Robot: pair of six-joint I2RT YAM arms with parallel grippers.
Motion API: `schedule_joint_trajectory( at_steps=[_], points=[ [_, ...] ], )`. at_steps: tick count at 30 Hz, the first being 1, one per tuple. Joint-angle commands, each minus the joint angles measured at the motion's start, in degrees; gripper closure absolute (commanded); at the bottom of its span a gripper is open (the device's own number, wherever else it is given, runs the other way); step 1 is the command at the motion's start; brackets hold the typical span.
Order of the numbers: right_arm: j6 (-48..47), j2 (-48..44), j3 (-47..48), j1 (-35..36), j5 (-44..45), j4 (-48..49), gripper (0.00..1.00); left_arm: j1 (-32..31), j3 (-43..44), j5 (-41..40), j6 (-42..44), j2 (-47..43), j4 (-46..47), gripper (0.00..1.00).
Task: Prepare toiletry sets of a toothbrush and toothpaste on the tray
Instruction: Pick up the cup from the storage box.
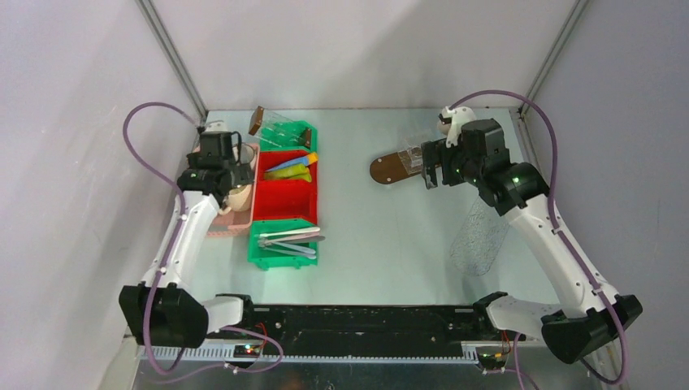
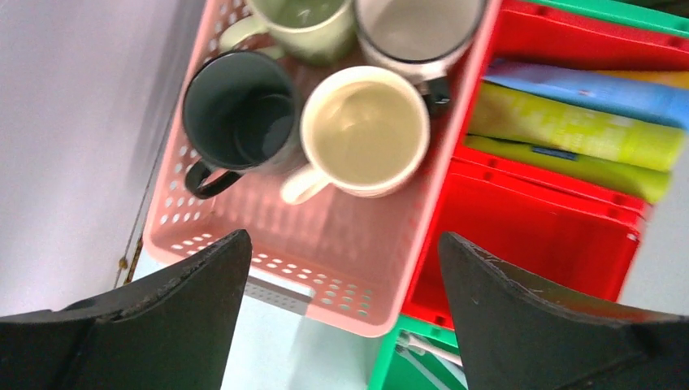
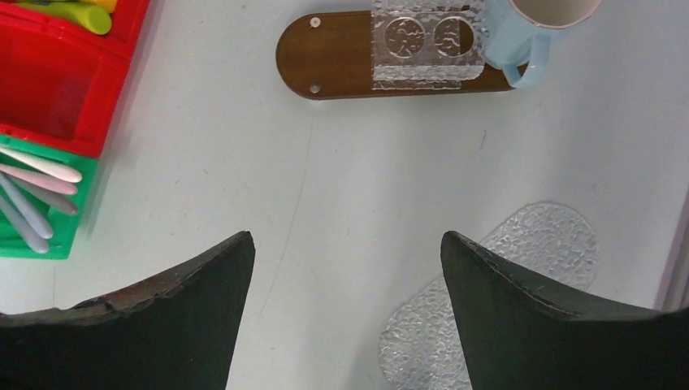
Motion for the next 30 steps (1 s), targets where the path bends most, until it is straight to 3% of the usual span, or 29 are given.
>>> schedule_joint_trajectory(
  at_steps=[1,13,21,30],
  points=[
    [1.36,-2.95,-1.98,0.87,-2.70,3.42,0.12,6.33,3.10,1.75,0.04,2.46,-2.12,0.10],
    [-0.14,-6.01,-4.73,4.99,-0.37,5.21,0.09,21.64,8.13,5.00,0.77,12.45,-3.76,0.26],
    [-0.62,-5.63,-5.81,6.82,1.06,6.10,0.08,25.05,11.44,5.35,0.80,18.79,-4.40,0.30],
    [-0.19,-2.24,-5.68,7.12,0.28,6.28,0.08,26.88,9.98,7.36,-0.11,22.47,-1.26,0.46]
  ],
)
